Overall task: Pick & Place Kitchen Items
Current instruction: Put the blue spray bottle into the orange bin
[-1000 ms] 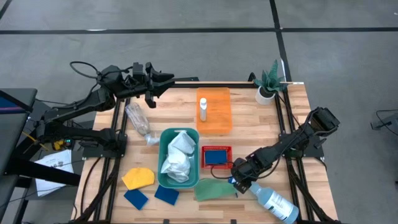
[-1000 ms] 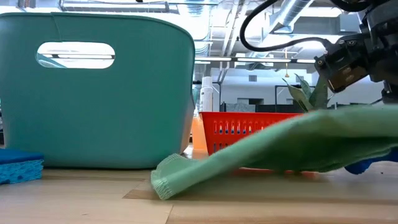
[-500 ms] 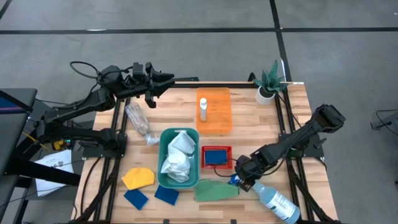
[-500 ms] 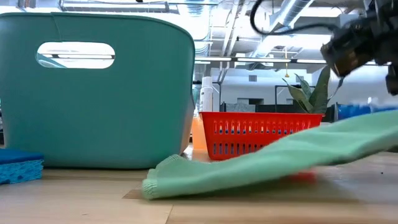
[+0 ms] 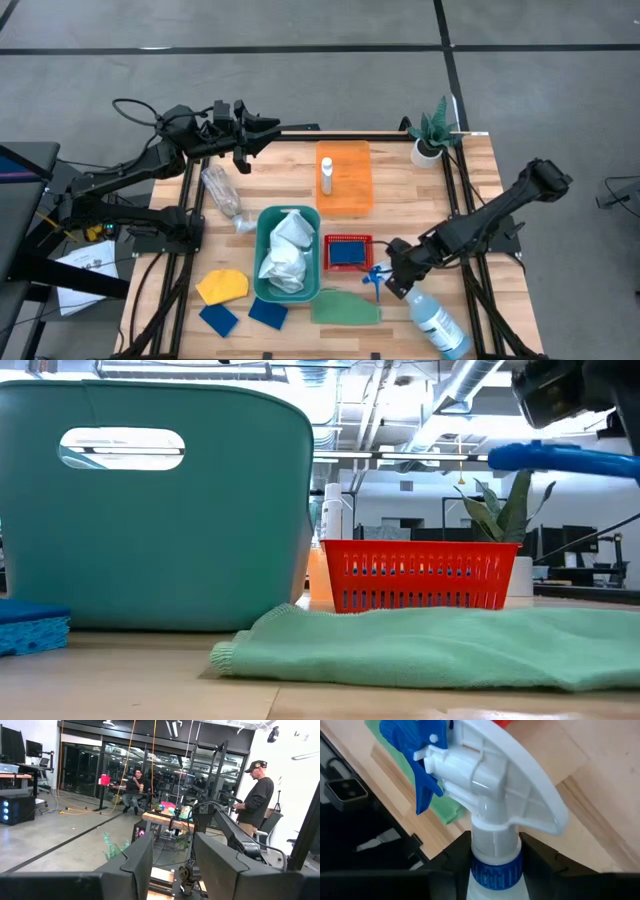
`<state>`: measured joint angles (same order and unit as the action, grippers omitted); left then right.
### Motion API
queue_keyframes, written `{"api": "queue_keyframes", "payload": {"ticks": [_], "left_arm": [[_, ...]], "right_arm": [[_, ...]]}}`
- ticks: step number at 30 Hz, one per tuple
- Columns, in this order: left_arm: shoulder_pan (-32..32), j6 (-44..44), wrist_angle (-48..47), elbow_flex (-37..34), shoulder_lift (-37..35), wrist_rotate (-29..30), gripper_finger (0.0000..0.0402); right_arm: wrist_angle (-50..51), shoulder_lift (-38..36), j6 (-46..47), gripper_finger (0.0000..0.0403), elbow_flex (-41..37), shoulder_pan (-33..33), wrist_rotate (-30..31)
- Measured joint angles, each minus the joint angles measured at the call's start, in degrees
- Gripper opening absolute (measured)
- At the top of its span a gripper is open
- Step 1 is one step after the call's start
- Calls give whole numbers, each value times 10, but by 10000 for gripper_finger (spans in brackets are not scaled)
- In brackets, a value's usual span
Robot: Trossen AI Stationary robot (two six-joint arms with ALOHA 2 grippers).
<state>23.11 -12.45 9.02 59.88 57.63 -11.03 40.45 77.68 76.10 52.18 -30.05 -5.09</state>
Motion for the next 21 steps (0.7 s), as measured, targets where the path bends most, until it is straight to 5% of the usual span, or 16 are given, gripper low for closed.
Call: {"api": "queue_keyframes", "payload": {"ticks": [21], "left_arm": [[0,0,6,0,0,2,140]], "right_arm": [[27,-89,129,129,0,-78,236]]}}
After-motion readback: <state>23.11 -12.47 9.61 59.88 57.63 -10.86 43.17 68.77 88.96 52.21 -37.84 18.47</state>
